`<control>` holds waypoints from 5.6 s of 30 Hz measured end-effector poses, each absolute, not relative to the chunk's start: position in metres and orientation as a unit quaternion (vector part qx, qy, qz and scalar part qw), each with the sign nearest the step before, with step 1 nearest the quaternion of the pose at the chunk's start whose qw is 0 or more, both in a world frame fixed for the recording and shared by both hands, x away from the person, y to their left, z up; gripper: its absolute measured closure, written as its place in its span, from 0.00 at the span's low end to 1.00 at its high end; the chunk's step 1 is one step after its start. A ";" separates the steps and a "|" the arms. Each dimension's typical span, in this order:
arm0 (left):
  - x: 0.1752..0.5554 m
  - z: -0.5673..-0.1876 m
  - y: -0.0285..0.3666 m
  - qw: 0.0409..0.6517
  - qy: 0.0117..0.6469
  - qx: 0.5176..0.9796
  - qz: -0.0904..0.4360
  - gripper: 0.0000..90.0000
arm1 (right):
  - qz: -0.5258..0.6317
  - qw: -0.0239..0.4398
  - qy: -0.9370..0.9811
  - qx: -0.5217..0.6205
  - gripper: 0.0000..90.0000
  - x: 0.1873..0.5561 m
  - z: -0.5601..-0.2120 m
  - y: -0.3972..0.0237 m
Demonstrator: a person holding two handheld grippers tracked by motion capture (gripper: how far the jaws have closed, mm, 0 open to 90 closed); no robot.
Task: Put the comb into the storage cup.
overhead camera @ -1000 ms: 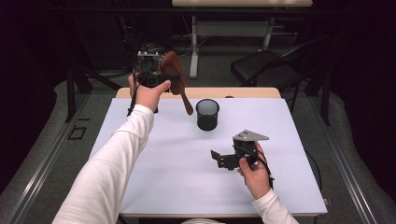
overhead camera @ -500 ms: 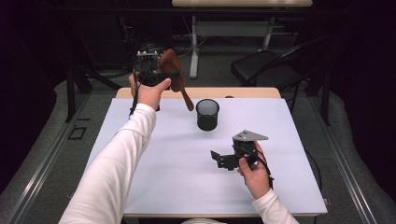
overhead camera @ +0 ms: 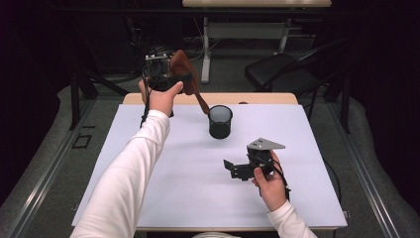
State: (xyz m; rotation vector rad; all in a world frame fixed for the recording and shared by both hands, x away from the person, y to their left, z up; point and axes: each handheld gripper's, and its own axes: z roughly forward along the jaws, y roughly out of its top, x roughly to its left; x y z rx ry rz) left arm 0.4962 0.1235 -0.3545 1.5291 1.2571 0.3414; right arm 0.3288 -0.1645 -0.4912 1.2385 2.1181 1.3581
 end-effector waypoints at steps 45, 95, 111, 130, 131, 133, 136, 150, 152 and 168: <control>0.502 -0.388 0.073 0.531 0.525 0.653 0.122 0.53 | 0.481 0.166 0.742 0.437 0.00 0.331 -0.491 -0.166; 0.510 -0.423 0.056 0.515 0.536 0.657 0.126 0.53 | 0.481 0.161 0.744 0.436 0.00 0.331 -0.491 -0.166; 0.514 -0.432 0.050 0.506 0.536 0.663 0.132 0.53 | 0.484 0.161 0.741 0.437 0.00 0.332 -0.490 -0.168; 0.517 -0.446 0.045 0.502 0.540 0.664 0.124 0.52 | 0.486 0.161 0.739 0.438 0.00 0.331 -0.489 -0.167; 0.517 -0.446 0.046 0.503 0.541 0.663 0.122 0.52 | 0.486 0.160 0.739 0.438 0.00 0.331 -0.489 -0.167; 0.517 -0.448 0.049 0.508 0.543 0.658 0.118 0.52 | 0.486 0.161 0.739 0.438 0.00 0.331 -0.489 -0.168; 0.518 -0.452 0.055 0.515 0.550 0.648 0.108 0.52 | 0.485 0.162 0.741 0.436 0.00 0.331 -0.489 -0.167; 0.522 -0.466 0.072 0.544 0.558 0.622 0.075 0.52 | 0.480 0.161 0.745 0.434 0.00 0.331 -0.491 -0.165; 0.522 -0.467 0.073 0.546 0.559 0.620 0.072 0.52 | 0.480 0.160 0.745 0.435 0.00 0.331 -0.491 -0.165; 0.522 -0.481 0.085 0.562 0.581 0.588 0.039 0.50 | 0.478 0.159 0.748 0.432 0.00 0.331 -0.492 -0.164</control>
